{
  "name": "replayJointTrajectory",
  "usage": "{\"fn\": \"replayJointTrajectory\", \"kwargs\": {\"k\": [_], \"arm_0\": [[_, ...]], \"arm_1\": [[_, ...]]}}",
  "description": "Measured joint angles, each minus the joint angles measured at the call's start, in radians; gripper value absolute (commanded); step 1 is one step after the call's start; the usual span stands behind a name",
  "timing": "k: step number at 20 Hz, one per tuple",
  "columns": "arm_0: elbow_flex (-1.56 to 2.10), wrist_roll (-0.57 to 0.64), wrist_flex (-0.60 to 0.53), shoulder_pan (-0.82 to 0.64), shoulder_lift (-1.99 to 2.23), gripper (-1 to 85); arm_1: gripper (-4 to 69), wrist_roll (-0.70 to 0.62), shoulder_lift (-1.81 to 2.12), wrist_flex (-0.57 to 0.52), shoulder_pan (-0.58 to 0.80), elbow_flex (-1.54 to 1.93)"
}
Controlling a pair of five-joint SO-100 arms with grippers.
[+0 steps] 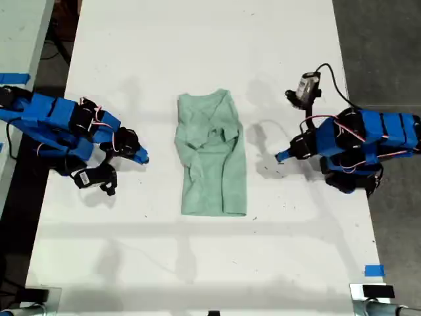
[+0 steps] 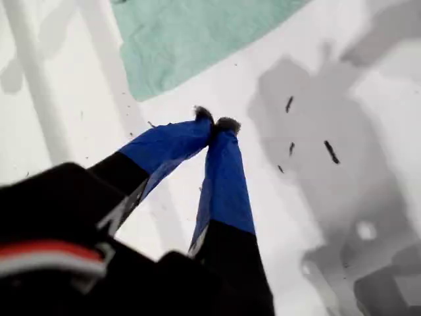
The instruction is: Fold t shirt
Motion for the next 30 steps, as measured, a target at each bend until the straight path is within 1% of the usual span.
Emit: {"fn": "replayJointTrajectory", "kwargs": {"k": [2,4,7,9,11,12,17,22,24,25,26,28,29,30], "arm_0": [[-0.225,-0.002,0.018,0.083,-0.247,13.8],[-0.468,0.000,0.044,0.150,-0.480,20.3],[-0.818,0.043,0.097,0.216,-0.773,23.6],[-1.025,0.080,0.130,0.219,-0.963,25.0],[-1.220,0.094,0.181,0.216,-1.137,26.8],[-1.275,0.097,0.187,0.216,-1.198,26.9],[-1.316,0.081,0.210,0.213,-1.307,25.7],[-1.316,0.025,0.249,0.195,-1.382,25.1],[-1.318,0.005,0.267,0.195,-1.381,23.8],[-1.318,0.000,0.284,0.196,-1.381,22.5],[-1.318,0.000,0.290,0.196,-1.382,18.9],[-1.321,0.002,0.281,0.198,-1.417,10.8],[-1.344,0.002,0.265,0.195,-1.450,4.4],[-1.385,0.006,0.250,0.193,-1.477,0.0]], "arm_1": [[15.7,0.009,-0.299,-0.003,-0.074,-0.209],[22.8,0.026,-0.565,0.037,-0.133,-0.423],[26.8,0.060,-0.867,0.107,-0.196,-0.672],[27.8,0.081,-1.002,0.126,-0.221,-0.749],[28.2,0.107,-1.088,0.143,-0.233,-0.801],[28.4,0.112,-1.118,0.146,-0.238,-0.807],[28.9,0.138,-1.258,0.140,-0.244,-0.810],[29.1,0.153,-1.359,0.057,-0.244,-0.854],[29.0,0.152,-1.368,0.046,-0.244,-0.904],[28.8,0.152,-1.368,0.043,-0.244,-0.923],[27.5,0.152,-1.371,0.046,-0.244,-0.930],[18.8,0.152,-1.428,0.032,-0.244,-0.934],[12.3,0.156,-1.460,0.003,-0.244,-0.936],[5.9,0.155,-1.489,-0.029,-0.244,-0.946]]}}
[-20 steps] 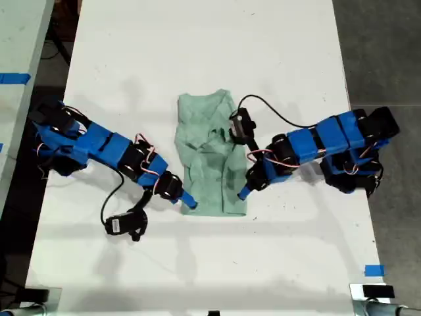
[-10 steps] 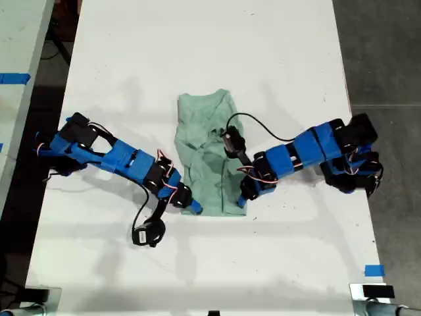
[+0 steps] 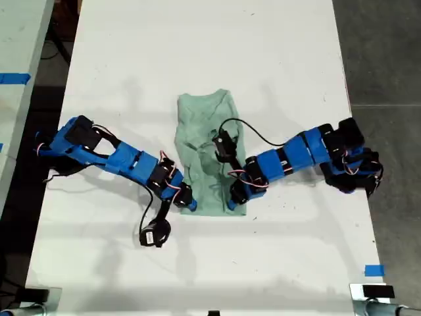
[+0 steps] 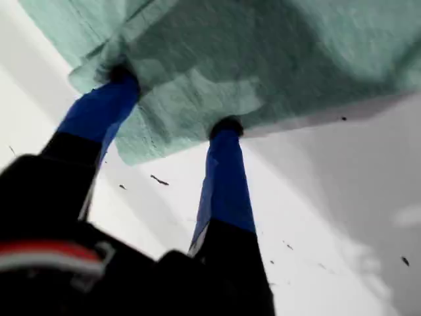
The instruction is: Fold t shirt
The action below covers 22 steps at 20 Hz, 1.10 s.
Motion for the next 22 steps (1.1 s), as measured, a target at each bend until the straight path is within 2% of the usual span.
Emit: {"fn": "replayJointTrajectory", "kwargs": {"k": [1,4,7,9,14,17,22], "arm_0": [[-0.015,0.005,-0.025,-0.009,-0.041,0.0],[-0.025,0.005,-0.089,-0.017,-0.069,0.0],[-0.044,0.012,-0.124,0.003,0.002,0.0],[-0.077,0.009,-0.069,0.046,0.038,0.0],[-0.078,0.044,-0.051,0.109,0.235,0.1],[-0.078,0.152,-0.003,0.018,0.296,0.1],[-0.078,0.342,0.041,-0.293,0.371,0.0]], "arm_1": [[0.5,0.012,-0.026,-0.023,-0.009,-0.029],[0.5,0.031,-0.101,-0.043,-0.031,-0.084],[0.6,0.031,-0.101,0.103,-0.055,-0.229],[0.6,0.020,-0.048,0.143,-0.067,-0.282],[0.6,-0.086,0.143,0.181,-0.074,-0.299],[0.6,-0.213,0.179,0.183,0.034,-0.284],[0.6,-0.420,0.181,0.140,0.321,-0.247]]}}
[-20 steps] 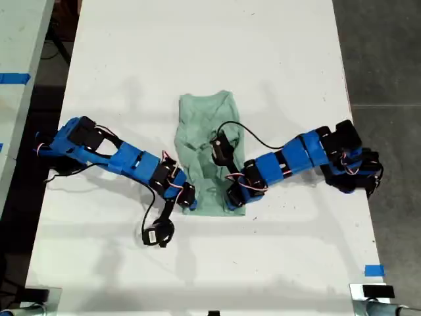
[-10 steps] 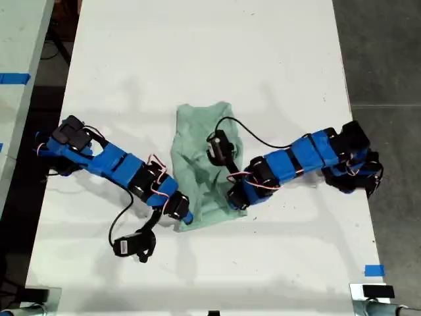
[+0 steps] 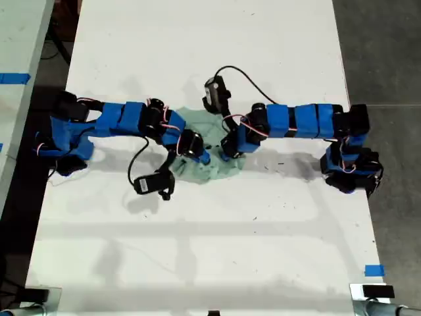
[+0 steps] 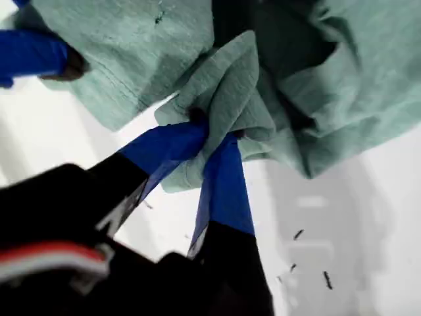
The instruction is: Fold t shirt
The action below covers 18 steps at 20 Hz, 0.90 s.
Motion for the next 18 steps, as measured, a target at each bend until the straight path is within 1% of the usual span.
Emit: {"fn": "replayJointTrajectory", "kwargs": {"k": [2,3,4,5,6,7,8,9,12,14,16,18], "arm_0": [[0.002,0.043,0.003,-0.101,0.000,0.0],[0.002,0.055,0.003,-0.140,0.000,0.1],[0.005,0.061,0.009,-0.170,0.000,2.1],[0.018,0.063,0.017,-0.202,0.006,9.1],[0.044,0.061,0.020,-0.236,0.018,14.9],[0.067,0.058,0.025,-0.276,0.035,21.4],[0.092,0.055,0.023,-0.319,0.055,30.2],[0.112,0.055,0.028,-0.367,0.078,31.9],[0.183,0.075,0.048,-0.497,0.184,31.9],[0.327,0.097,0.028,-0.583,0.331,30.7],[0.543,0.114,-0.044,-0.638,0.552,28.9],[0.811,0.114,-0.121,-0.640,0.824,26.6]], "arm_1": [[1.1,-0.054,0.000,-0.058,0.103,0.043],[4.7,-0.077,-0.002,-0.087,0.146,0.060],[11.2,-0.092,-0.002,-0.115,0.181,0.072],[18.8,-0.104,0.000,-0.137,0.219,0.078],[28.4,-0.110,0.000,-0.153,0.258,0.080],[40.1,-0.114,0.005,-0.166,0.304,0.080],[38.0,-0.120,0.028,-0.176,0.353,0.086],[34.6,-0.150,0.069,-0.187,0.405,0.101],[27.9,-0.183,0.244,-0.196,0.531,0.189],[26.1,-0.189,0.431,-0.196,0.586,0.318],[23.8,-0.187,0.655,-0.196,0.629,0.497],[21.8,-0.155,0.914,-0.196,0.638,0.726]]}}
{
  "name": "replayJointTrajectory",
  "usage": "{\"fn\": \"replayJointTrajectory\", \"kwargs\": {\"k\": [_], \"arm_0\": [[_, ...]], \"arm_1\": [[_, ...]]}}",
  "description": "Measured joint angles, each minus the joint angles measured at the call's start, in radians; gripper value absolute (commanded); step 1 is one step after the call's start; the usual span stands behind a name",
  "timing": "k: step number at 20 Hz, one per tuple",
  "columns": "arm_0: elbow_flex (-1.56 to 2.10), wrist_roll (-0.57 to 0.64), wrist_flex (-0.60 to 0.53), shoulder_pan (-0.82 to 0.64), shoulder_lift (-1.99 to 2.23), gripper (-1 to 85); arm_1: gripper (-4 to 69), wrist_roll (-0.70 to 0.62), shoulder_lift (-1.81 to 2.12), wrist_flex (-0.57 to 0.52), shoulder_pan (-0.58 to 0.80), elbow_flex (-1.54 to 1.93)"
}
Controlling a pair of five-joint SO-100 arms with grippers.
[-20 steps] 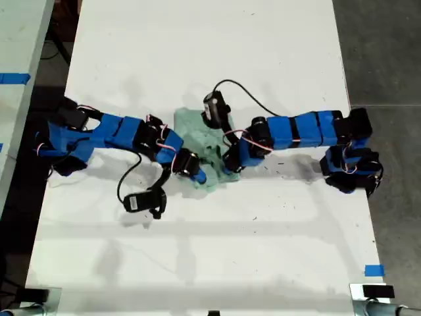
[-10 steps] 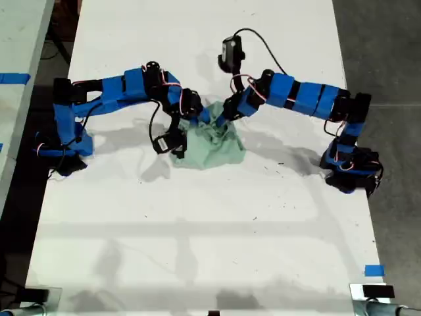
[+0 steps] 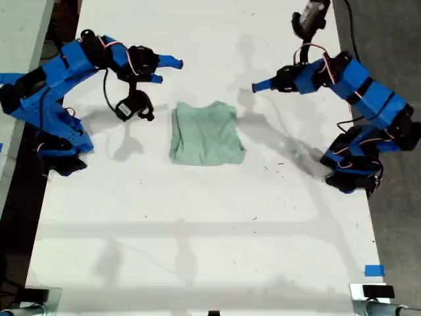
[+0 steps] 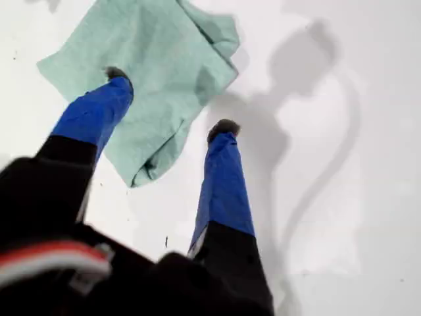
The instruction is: Fold t shirt
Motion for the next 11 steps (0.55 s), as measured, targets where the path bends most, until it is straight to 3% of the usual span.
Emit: {"fn": "replayJointTrajectory", "kwargs": {"k": [2,6,11], "arm_0": [[0.265,-0.017,-0.051,0.026,0.253,23.6],[0.775,-0.155,-0.138,0.158,0.710,19.3],[1.249,-0.316,-0.100,0.285,1.267,16.8]], "arm_1": [[15.0,0.061,0.259,0.002,-0.037,0.230],[13.1,0.210,0.729,0.005,-0.155,0.644],[12.7,0.397,1.117,0.066,-0.319,1.035]]}}
